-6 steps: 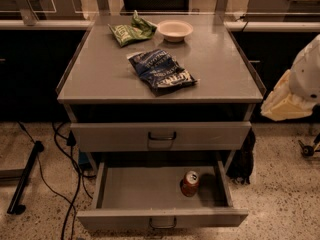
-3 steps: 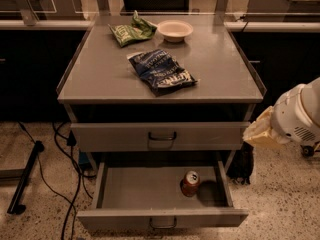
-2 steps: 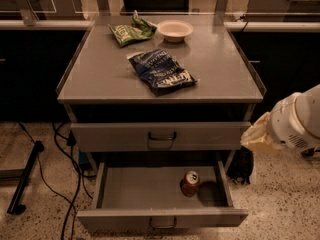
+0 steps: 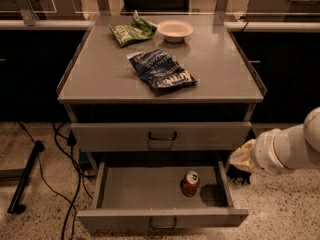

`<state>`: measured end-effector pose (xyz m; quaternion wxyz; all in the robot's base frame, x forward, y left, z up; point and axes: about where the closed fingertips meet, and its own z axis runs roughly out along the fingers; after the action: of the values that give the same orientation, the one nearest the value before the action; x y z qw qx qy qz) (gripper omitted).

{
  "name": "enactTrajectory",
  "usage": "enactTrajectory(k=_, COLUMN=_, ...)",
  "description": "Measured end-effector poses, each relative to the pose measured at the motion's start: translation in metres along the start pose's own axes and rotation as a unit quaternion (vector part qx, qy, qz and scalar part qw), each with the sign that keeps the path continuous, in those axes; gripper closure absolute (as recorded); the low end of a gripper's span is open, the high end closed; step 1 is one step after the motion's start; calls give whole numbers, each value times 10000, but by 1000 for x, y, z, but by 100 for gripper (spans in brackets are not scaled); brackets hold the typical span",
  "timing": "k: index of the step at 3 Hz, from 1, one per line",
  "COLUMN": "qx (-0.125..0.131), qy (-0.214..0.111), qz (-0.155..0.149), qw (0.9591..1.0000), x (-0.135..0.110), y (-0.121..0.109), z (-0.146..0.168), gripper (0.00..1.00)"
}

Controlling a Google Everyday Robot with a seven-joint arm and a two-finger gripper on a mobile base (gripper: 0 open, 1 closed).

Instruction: Pick coke can from middle drawer and place on counter

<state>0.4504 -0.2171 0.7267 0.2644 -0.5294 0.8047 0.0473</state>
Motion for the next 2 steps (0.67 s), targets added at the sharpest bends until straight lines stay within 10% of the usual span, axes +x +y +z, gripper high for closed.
enactTrajectory(k=2, qx=-151, qy=-420, qz=533, qw=9976, x=47, y=6, z=103, gripper=100)
